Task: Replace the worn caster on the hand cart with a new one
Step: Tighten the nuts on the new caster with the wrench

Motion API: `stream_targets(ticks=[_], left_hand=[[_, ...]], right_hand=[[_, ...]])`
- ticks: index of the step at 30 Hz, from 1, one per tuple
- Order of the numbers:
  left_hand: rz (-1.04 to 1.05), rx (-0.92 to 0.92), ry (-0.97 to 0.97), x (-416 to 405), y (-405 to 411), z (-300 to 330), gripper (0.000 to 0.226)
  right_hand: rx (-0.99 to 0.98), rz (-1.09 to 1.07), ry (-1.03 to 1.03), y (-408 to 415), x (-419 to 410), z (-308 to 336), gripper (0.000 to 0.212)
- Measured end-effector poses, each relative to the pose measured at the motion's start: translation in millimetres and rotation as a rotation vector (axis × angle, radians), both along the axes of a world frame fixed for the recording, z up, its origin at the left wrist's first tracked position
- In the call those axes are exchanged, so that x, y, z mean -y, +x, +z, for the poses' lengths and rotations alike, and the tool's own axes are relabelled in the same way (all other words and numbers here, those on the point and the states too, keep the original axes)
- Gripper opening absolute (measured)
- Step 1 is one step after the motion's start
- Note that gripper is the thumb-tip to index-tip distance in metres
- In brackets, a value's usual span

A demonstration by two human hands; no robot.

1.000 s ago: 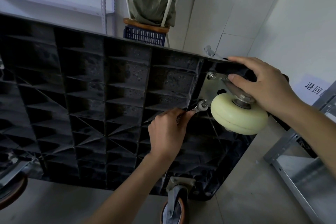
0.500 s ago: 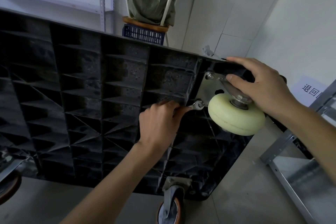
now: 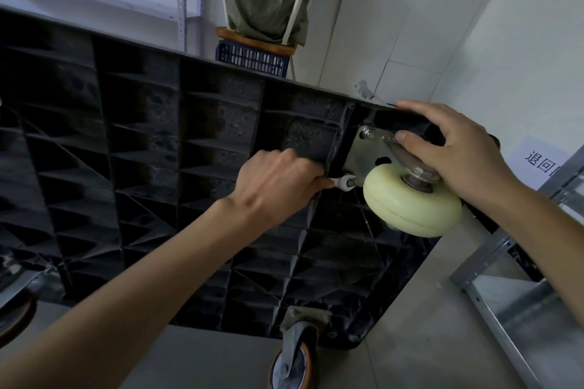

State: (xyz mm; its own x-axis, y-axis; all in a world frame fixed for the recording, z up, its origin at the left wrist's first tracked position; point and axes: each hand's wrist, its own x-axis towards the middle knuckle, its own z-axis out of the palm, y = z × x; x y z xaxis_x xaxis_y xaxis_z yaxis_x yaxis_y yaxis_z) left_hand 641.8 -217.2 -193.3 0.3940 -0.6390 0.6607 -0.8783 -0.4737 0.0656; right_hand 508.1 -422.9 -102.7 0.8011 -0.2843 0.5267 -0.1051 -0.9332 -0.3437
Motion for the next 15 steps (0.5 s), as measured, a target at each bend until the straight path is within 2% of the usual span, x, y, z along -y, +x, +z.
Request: stream_targets(ticks=[3, 10, 15], left_hand=[[-0.020, 0.043, -0.080, 1, 5, -6, 0.036], [0.010, -0.006, -0.191, 0, 1, -25, 0.038], [-0.017, -0.021, -0.160, 0, 3, -20, 0.039]], right_hand=[[0.000, 0.001, 0.000, 0, 1, -1, 0.042], [0.022, 0.015, 0.022, 0, 0, -2, 0.040], [0.026, 0.021, 0.015, 1, 2, -3, 0.040]])
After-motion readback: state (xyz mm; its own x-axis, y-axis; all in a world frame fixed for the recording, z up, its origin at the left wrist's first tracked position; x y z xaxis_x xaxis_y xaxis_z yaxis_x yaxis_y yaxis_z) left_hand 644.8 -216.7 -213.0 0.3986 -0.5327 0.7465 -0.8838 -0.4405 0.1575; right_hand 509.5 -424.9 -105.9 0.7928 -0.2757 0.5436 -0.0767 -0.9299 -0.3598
